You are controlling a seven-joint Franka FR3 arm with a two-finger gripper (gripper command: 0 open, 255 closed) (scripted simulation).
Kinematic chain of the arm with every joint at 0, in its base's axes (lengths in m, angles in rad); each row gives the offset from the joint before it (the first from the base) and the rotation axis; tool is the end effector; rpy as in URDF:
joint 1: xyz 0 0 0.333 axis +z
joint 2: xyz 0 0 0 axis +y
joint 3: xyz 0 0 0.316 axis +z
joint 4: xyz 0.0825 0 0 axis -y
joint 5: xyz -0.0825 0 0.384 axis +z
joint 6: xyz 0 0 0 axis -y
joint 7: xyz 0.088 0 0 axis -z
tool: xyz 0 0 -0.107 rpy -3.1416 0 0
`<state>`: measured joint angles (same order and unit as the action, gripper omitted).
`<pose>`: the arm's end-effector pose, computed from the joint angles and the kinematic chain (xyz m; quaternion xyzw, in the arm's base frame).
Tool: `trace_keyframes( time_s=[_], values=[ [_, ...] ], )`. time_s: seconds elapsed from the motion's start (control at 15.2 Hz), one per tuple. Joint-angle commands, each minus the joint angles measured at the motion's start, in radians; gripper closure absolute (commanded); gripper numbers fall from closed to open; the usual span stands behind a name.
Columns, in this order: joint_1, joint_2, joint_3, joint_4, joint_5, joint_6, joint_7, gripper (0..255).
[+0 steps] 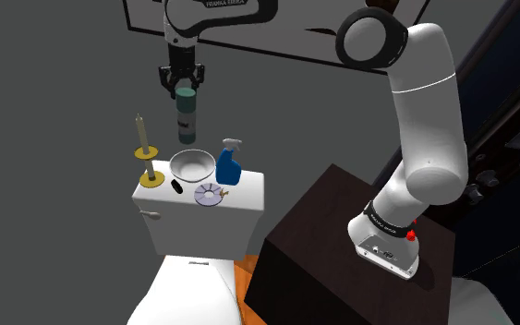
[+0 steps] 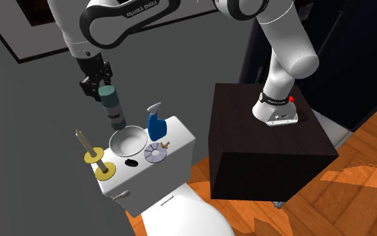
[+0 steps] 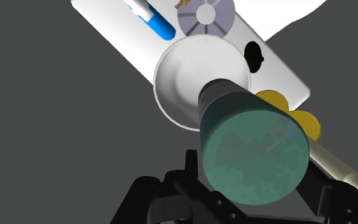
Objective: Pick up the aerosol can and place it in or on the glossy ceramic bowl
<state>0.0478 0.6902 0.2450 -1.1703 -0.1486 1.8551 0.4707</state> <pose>0.7272 0.1546 0.3953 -0.9953 0.0960 -0.0038 0.0079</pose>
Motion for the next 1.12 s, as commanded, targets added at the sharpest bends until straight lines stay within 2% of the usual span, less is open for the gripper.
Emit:
trace_keyframes(
  time_s=[0.0, 1.06],
  values=[
    [-0.026, 0.016, 0.005, -0.04, -0.012, 0.04, -0.092, 255],
    [-0.029, 0.092, -0.003, -0.133, -0.034, 0.205, -0.079, 255]
  ],
)
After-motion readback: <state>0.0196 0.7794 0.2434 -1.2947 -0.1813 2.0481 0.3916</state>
